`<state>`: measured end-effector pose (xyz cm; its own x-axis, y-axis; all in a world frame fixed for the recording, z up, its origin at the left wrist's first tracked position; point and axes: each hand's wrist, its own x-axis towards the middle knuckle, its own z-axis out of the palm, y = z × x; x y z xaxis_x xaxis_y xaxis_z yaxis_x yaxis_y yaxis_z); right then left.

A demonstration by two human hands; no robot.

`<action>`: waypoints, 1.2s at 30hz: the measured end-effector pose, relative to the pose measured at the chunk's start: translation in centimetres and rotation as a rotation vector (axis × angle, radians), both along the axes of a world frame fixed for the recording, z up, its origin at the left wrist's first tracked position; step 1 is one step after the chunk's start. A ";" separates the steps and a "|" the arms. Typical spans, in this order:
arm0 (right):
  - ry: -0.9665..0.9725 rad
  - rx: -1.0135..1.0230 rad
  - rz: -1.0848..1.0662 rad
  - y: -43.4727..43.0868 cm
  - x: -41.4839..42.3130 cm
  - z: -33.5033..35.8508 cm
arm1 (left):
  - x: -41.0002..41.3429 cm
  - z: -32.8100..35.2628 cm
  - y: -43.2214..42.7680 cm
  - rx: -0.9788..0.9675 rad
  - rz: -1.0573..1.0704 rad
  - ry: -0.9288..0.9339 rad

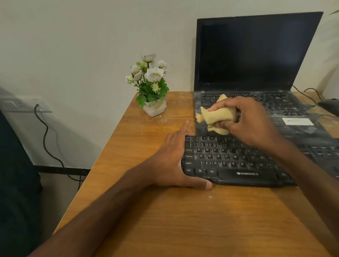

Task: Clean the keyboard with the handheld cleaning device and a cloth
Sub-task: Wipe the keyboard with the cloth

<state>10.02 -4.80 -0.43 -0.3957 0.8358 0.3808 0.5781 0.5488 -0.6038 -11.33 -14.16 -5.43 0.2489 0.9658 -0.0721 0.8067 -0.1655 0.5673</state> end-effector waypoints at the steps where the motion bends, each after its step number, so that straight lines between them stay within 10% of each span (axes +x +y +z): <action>1: -0.020 0.023 -0.024 0.1 0.0 -0.2 | 0.0 0.0 0.0 0.000 -0.001 0.000; 11: -0.397 0.139 -0.226 -1.0 -0.6 -0.2 | -0.1 -0.4 0.1 0.015 -0.004 0.007; 20: -0.523 -0.091 0.177 -1.7 -0.9 1.0 | -0.1 -0.3 -0.1 0.034 0.001 -0.001; 36: -0.281 0.043 0.409 -0.7 -3.7 0.0 | -0.2 -0.4 0.1 0.063 0.062 -0.069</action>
